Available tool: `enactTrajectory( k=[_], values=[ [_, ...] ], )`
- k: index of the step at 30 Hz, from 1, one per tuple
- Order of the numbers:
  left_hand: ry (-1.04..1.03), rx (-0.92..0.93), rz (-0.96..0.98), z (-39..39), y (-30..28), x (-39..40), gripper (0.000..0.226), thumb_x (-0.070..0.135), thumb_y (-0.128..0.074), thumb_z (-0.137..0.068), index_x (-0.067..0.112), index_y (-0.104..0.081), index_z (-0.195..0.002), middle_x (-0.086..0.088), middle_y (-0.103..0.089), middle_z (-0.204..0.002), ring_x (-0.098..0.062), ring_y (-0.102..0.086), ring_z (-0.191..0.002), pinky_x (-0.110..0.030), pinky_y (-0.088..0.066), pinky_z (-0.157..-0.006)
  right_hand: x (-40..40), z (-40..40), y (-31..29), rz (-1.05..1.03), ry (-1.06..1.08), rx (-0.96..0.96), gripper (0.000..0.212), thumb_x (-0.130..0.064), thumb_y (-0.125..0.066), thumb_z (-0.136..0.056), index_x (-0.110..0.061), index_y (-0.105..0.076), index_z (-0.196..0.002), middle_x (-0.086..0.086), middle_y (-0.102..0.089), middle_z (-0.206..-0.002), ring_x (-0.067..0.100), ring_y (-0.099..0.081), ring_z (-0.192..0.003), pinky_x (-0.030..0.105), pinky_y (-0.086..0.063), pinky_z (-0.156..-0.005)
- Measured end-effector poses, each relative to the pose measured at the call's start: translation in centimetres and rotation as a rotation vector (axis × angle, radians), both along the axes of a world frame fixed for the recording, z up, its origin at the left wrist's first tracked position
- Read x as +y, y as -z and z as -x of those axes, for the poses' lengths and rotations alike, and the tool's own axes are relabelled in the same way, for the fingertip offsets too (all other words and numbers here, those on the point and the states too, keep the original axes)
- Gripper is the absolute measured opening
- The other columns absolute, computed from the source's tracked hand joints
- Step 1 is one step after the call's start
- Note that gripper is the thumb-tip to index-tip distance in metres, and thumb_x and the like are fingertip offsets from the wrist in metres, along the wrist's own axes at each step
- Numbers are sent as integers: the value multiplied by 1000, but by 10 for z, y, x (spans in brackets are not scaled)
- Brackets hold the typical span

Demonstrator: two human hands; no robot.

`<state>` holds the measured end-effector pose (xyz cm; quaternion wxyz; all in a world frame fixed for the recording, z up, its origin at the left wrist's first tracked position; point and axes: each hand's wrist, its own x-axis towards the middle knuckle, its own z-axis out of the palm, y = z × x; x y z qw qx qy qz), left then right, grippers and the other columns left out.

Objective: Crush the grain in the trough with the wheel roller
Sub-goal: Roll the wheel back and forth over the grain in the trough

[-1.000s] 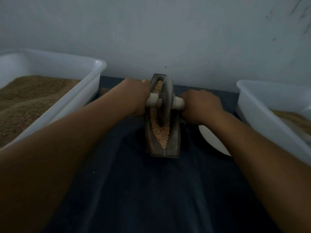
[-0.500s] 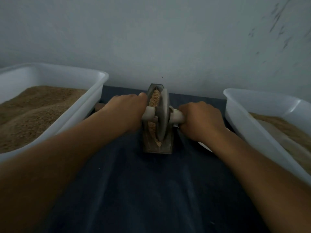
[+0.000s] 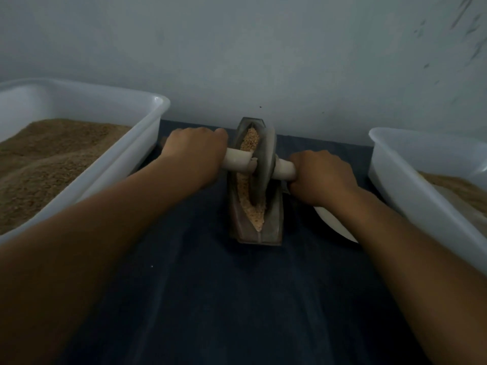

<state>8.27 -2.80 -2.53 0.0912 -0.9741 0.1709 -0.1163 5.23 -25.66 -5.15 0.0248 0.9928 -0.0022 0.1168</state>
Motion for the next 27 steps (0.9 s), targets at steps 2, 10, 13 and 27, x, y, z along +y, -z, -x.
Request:
enactTrajectory(
  k=[2,10,13,27],
  values=[
    [-30,57,44,-10,3,0,47,23,-75,-80,13,-47,-116,-10,-60,-107,-29,-60,-95,-39,-40,-67,1,-13,-3,54,-9,-31,22,-40,-66,-75,-30,-61,-95,-1,-59,-87,23,-47,-70,26,-25,-52],
    [-58,133,109,-53,6,-10,39,17,-67,-87,8,-52,-122,-16,-60,-116,-33,-59,-104,-44,-47,-84,2,-73,-17,143,11,32,34,-34,-63,-81,-31,-62,-115,4,-63,-115,28,-60,-102,32,-36,-67],
    [-57,122,119,-62,8,-10,39,17,-67,-86,9,-54,-121,-16,-61,-115,-34,-60,-103,-45,-49,-84,5,-80,-23,146,15,57,33,-32,-64,-80,-33,-64,-113,3,-64,-111,27,-61,-96,31,-36,-64],
    [-31,18,102,-14,13,-2,40,30,-72,-80,22,-36,-96,-7,-59,-101,-29,-57,-91,-40,-34,-76,3,-18,-1,97,-56,-147,16,-45,-63,-77,-32,-59,-86,-7,-62,-80,18,-42,-64,22,-16,-48]
  ],
)
